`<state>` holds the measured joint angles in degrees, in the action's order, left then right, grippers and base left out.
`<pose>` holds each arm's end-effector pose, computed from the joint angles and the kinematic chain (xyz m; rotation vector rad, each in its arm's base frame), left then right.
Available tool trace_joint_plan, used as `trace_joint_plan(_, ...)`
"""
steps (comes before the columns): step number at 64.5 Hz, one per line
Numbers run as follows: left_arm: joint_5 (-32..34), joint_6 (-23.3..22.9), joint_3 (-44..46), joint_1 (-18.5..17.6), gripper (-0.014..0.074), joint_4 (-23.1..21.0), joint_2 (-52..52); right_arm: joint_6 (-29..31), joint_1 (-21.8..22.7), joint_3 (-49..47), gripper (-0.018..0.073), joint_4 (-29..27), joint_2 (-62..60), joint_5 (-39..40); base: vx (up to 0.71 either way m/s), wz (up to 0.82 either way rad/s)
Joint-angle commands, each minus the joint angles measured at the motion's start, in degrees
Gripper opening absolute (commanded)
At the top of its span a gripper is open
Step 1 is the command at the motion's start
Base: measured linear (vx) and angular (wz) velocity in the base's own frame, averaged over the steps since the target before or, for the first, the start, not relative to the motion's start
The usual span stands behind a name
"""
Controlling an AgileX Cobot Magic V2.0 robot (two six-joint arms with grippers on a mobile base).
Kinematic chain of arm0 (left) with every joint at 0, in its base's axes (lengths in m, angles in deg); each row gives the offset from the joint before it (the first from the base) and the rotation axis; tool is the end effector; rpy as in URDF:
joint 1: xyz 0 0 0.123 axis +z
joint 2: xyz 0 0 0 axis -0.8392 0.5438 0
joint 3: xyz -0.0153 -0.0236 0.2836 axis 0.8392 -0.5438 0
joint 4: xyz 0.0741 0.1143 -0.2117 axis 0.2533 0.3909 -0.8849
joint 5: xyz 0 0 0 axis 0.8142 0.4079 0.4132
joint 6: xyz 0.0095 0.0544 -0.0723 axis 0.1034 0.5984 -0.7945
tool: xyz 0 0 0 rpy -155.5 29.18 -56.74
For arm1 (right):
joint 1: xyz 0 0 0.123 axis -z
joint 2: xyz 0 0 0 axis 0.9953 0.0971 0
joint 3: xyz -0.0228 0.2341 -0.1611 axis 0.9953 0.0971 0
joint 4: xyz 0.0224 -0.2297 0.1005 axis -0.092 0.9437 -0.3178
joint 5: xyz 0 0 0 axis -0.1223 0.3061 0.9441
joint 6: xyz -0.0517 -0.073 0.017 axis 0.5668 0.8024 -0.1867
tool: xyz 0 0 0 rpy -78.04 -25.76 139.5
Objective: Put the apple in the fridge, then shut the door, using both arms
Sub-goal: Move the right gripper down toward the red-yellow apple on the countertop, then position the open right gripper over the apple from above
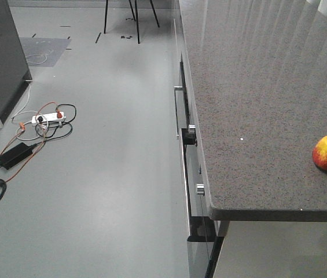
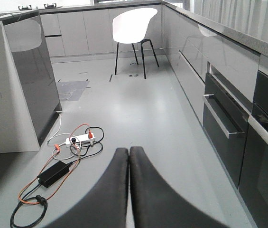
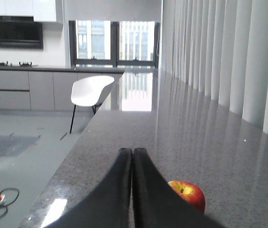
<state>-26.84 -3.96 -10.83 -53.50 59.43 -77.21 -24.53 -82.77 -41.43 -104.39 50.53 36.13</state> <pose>0.0560 0.0024 0.1870 -0.0552 1.6935 0.0283 0.0605 0.0004 0.2737 0.0259 1.4721 0.0200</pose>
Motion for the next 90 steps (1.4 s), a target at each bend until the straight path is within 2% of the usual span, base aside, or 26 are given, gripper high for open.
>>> trace_joint_plan(1, 4.0, -0.2, -1.0, -0.3, -0.0006, -0.5, -0.8, 0.4, -0.1, -6.0, -0.0001, 0.0, 7.5, 1.3, 0.0, 0.0)
trace_joint_plan(14, 4.0, -0.2, -1.0, -0.3, -0.0006, -0.5, -0.8, -1.0, -0.1, -15.9, -0.0001, -0.4, 22.9, -2.6, 0.0, 0.0)
trace_joint_plan(25, 4.0, -0.2, -1.0, -0.3, -0.0006, -0.5, -0.8, -3.7, -0.1, -18.8, -0.0001, -2.2, 30.8, -2.6, 0.0, 0.0)
trace_joint_plan(51, 4.0, -0.2, -1.0, -0.3, -0.0006, -0.5, -0.8, -1.9, -0.1, -18.8, 0.0001, -1.4, 32.6, -2.1, 0.0, 0.0)
trace_joint_plan(58, 4.0, -0.2, -1.0, -0.3, -0.0006, -0.5, -0.8, -1.0, -0.1, -18.8, 0.0034, -1.4, 32.6, -1.6, 0.0, 0.0)
trace_joint_plan(63, 4.0, -0.2, -1.0, -0.3, -0.0006, -0.5, -0.8, 0.1, -0.1, -18.8, 0.0093, -1.4, 32.6, -1.7, 0.0, 0.0)
trace_joint_plan(69, 4.0, -0.2, -1.0, -0.3, -0.0006, -0.5, -0.8, 0.0, -0.1, -18.8, 0.0204, -1.4, 32.6, -2.1, 0.0, 0.0)
trace_joint_plan(70, 4.0, -0.2, -1.0, -0.3, -0.0006, -0.5, -0.8, 0.0, -0.1, -18.8, 0.0247, -1.4, 32.6, -2.5, 0.0, 0.0)
trace_joint_plan(74, 4.0, -0.2, -1.0, -0.3, -0.0006, -0.5, -0.8, 0.0, -0.1, -18.8, 0.033, -1.4, 32.6, -3.2, 0.0, 0.0)
trace_joint_plan(81, 4.0, -0.2, -1.0, -0.3, -0.0006, -0.5, -0.8, 0.0, -0.1, -18.8, 0.0558, -1.4, 33.5, -4.4, 0.0, 0.0)
trace_joint_plan(90, 4.0, -0.2, -1.0, -0.3, -0.0006, -0.5, -0.8, 0.4, -0.1, -18.8, 0.0731, -1.4, 34.5, -4.7, 0.0, 0.0)
